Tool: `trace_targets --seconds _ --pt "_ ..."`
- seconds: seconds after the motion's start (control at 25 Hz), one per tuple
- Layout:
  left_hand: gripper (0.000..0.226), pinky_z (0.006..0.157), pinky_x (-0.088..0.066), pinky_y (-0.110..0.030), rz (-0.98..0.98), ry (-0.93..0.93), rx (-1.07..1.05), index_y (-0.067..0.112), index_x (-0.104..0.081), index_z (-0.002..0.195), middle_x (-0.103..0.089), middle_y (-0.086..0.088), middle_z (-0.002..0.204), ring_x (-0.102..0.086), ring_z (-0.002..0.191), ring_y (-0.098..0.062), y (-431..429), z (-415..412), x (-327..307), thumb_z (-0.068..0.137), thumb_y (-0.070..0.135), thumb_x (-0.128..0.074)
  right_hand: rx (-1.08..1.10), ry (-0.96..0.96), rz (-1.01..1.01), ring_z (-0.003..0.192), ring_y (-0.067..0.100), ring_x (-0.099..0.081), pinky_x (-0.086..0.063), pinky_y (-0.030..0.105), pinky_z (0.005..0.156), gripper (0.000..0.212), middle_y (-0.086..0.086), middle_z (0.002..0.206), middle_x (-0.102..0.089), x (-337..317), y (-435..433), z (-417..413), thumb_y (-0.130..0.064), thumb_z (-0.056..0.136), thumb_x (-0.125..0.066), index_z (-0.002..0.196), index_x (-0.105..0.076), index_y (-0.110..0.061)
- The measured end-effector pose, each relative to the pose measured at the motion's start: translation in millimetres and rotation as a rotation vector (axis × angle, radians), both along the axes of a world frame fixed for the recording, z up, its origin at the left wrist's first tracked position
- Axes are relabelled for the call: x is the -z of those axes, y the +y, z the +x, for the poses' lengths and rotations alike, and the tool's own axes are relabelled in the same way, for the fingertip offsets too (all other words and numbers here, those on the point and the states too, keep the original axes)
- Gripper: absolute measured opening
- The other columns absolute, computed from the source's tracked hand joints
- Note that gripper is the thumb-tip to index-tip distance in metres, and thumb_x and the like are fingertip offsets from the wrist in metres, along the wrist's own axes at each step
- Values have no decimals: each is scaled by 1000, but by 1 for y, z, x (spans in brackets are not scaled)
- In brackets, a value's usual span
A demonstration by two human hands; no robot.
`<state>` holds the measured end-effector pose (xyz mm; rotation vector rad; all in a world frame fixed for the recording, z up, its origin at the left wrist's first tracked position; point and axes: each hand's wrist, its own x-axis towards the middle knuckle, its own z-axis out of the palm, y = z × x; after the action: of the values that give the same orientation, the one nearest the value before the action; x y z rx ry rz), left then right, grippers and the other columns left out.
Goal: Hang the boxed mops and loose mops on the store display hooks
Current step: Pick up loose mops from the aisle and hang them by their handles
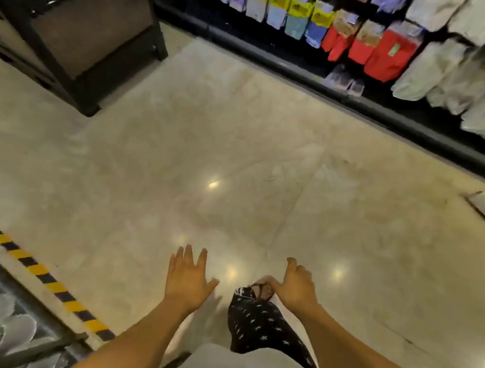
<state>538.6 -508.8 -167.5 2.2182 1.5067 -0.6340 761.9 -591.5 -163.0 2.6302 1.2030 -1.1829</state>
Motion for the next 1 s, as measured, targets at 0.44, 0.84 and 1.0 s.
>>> trace_targets --seconds 0.44,0.84,1.0 --pt "80 121 -6 -47 19 -50 539 19 -6 156 -8 -20 162 -6 150 -37 112 275 -14 96 63 -34 590 -6 135 125 36 -46 -43 41 98 81 20 134 -48 -23 14 196 -54 90 -55 146 -25 -5" --pt "81 122 -6 -48 -34 -69 865 19 -8 156 -8 -16 163 -4 150 -35 152 454 12 94 60 -43 779 -10 -56 125 34 -42 -41 41 99 80 17 135 -44 5 27 298 -59 91 -49 146 -20 -8" --pt "76 122 -3 -47 -8 -70 902 19 -9 156 -8 -18 162 -3 150 -35 221 552 12 97 59 -37 905 -40 -8 125 35 -42 -43 41 96 80 19 135 -45 3 77 387 -59 90 -51 146 -23 -7"
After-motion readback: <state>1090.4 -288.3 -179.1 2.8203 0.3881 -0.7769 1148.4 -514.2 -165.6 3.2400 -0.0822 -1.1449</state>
